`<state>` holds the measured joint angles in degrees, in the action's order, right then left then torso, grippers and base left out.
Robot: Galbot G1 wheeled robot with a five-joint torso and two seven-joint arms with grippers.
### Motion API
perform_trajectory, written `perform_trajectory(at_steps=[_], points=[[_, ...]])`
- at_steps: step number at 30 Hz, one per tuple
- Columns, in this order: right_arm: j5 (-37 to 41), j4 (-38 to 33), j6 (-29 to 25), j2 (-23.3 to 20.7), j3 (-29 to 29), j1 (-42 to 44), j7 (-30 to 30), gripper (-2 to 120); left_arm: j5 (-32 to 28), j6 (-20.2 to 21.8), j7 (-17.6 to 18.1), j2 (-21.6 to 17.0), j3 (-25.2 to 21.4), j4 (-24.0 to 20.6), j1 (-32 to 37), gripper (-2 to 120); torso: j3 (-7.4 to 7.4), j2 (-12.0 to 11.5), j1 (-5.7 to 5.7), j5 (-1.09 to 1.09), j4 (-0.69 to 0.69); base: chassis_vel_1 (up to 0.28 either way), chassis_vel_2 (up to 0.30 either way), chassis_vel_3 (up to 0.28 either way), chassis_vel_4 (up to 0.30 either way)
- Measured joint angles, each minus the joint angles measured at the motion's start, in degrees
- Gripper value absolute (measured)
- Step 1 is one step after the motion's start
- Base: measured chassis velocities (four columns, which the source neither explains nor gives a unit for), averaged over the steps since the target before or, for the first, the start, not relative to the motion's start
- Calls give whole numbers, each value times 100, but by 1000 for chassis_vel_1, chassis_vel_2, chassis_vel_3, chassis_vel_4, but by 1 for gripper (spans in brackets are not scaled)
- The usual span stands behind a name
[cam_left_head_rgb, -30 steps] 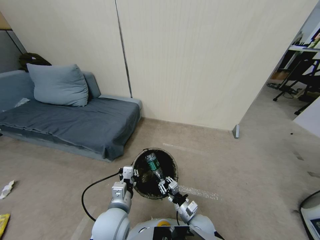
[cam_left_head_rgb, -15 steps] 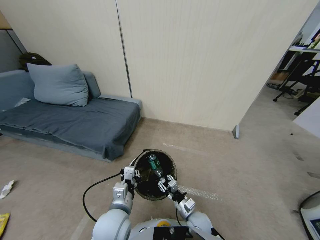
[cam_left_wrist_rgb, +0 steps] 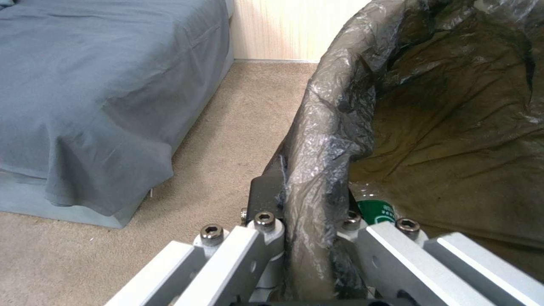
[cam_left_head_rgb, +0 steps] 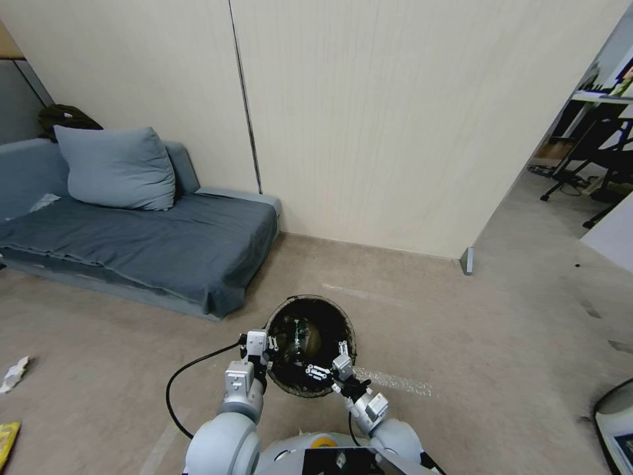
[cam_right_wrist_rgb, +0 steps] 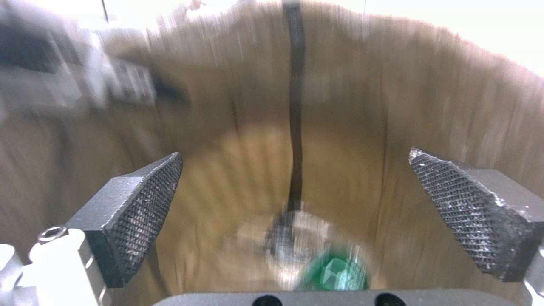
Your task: Pick up the trash bin, then pick up the garbage from the floor and place it into the trash bin.
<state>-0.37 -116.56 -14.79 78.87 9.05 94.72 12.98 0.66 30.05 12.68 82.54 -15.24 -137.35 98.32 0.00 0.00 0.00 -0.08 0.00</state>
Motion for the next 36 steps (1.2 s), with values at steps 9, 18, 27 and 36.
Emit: perform_trajectory(at_steps=[9, 18, 27, 36], points=[[-281, -903, -72, 99, -119, 225, -245, 100, -81, -61, 5, -17, -77, 53, -14, 3, 0, 0, 0, -3, 2, 0, 0, 0, 0], [-655, -1843, -128, 414, 399, 616, -790, 100, -88, -80, 40, -21, -172, 145, -29, 3, 0, 0, 0, 6, 0, 0, 0, 0, 0], [-720, -1717, -235, 727, 781, 704, -1221, 100, -98, -119, 63, 3, -305, 126, 19, 3, 1, 0, 0, 7, 0, 0, 0, 0, 0], [-616, -1350, -371, 1014, 1252, 642, -1403, 100, -233, -187, 136, -16, -445, 121, 9, 3, 1, 0, 0, 8, 0, 0, 0, 0, 0]])
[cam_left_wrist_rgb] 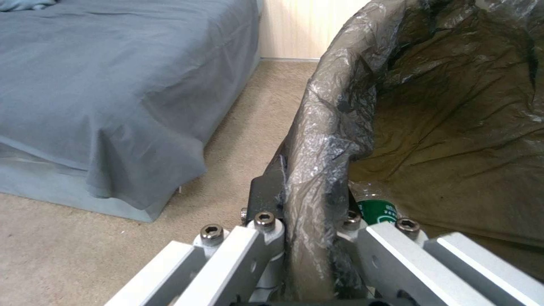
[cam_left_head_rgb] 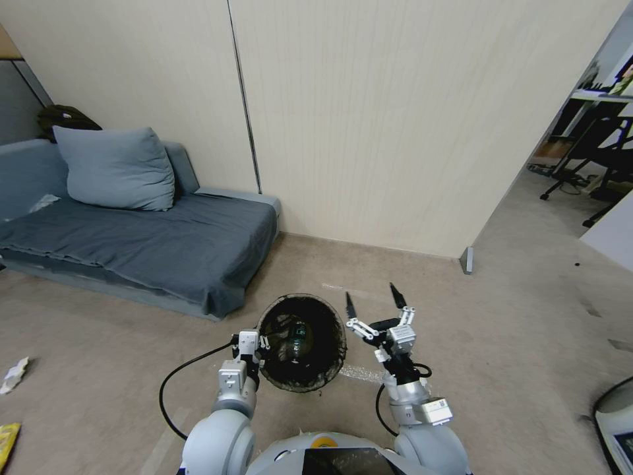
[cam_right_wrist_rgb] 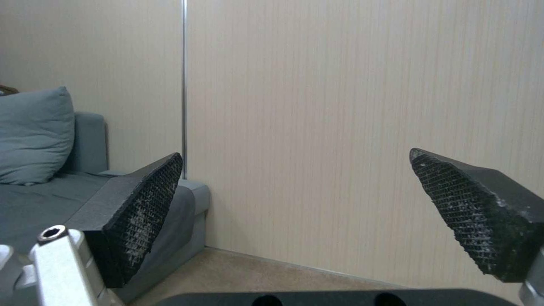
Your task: Pick up the trash bin, then pick up the garbage from the floor and place it into the trash bin.
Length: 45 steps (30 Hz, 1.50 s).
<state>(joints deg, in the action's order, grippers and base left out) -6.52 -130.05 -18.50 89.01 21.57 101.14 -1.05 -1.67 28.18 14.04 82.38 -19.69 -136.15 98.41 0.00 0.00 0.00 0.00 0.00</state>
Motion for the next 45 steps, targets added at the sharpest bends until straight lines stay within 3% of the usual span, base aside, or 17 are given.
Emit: perform_trajectory(at_steps=[21, 45], points=[[88, 348, -337, 60, 60, -169, -52, 100, -148, -2, 102, 16, -21, -105, 2, 3, 0, 0, 0, 0, 0, 2, 2, 3, 2], [108, 445, -397, 98, 26, -284, 80, 100, -151, -1, 94, 45, -107, -126, 16, 3, 0, 0, 0, 0, 1, 104, 101, 99, 104]])
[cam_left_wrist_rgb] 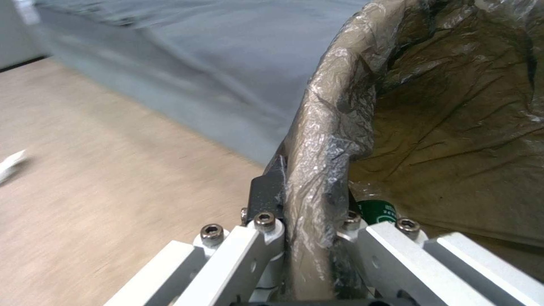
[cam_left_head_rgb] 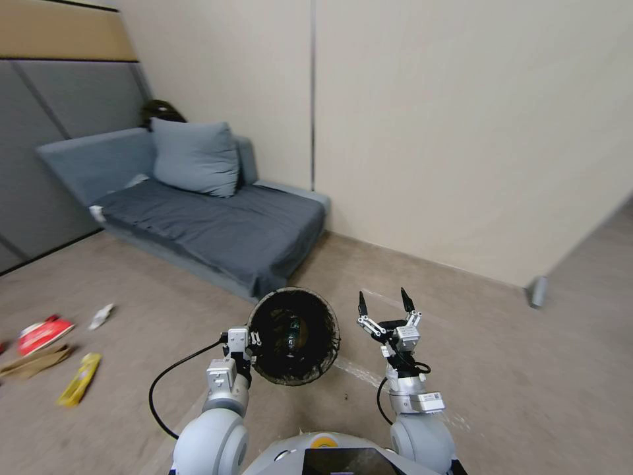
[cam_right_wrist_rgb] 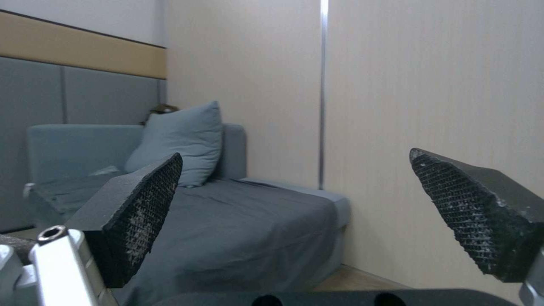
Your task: Pick up the trash bin, then pick up the garbage from the floor and place it into the trash bin.
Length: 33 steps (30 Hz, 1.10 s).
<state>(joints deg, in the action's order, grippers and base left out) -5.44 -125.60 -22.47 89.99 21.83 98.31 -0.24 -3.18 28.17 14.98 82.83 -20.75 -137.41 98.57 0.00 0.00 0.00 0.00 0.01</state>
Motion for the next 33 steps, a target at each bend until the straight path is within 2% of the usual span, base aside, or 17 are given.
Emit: perform_trajectory(at_steps=[33], points=[[-76, 80, 37, 40, -64, -99, 45, 100, 58, -33, -26, -4, 15, -40, 106, 2, 0, 0, 0, 0, -2, 124, 124, 125, 129]])
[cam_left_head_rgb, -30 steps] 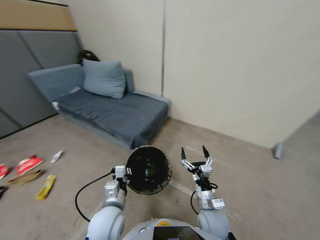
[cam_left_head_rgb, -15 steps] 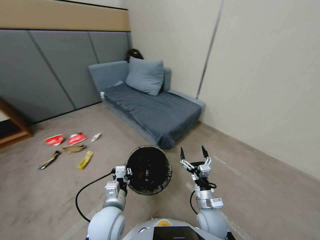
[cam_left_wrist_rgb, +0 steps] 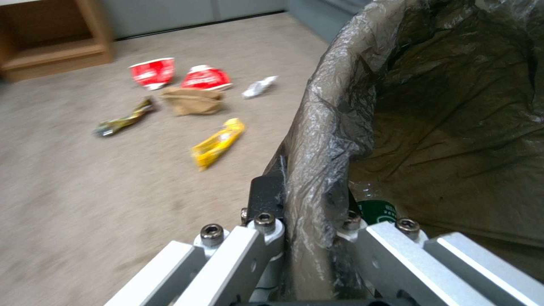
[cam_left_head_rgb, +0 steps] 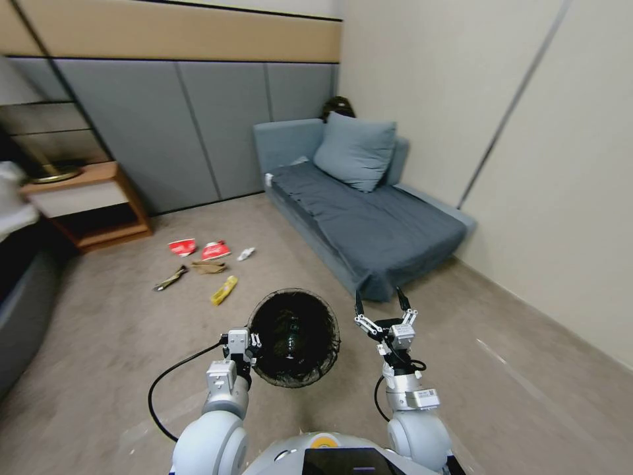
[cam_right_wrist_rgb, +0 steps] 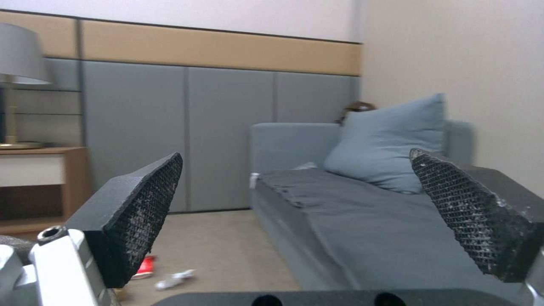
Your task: Pick up the trash bin, then pick up the garbage from the floor and place it into the trash bin.
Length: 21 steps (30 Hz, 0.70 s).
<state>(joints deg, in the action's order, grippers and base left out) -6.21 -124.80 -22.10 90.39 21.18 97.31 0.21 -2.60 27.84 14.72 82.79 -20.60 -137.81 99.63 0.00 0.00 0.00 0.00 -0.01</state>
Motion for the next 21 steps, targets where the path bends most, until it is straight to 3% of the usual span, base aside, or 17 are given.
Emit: perform_trajectory(at_steps=[21], points=[[9, -28, -51, 51, 9, 31, 113, 100, 16, -53, -39, 9, 58, 33, -28, 2, 0, 0, 0, 0, 1, 123, 128, 121, 120]])
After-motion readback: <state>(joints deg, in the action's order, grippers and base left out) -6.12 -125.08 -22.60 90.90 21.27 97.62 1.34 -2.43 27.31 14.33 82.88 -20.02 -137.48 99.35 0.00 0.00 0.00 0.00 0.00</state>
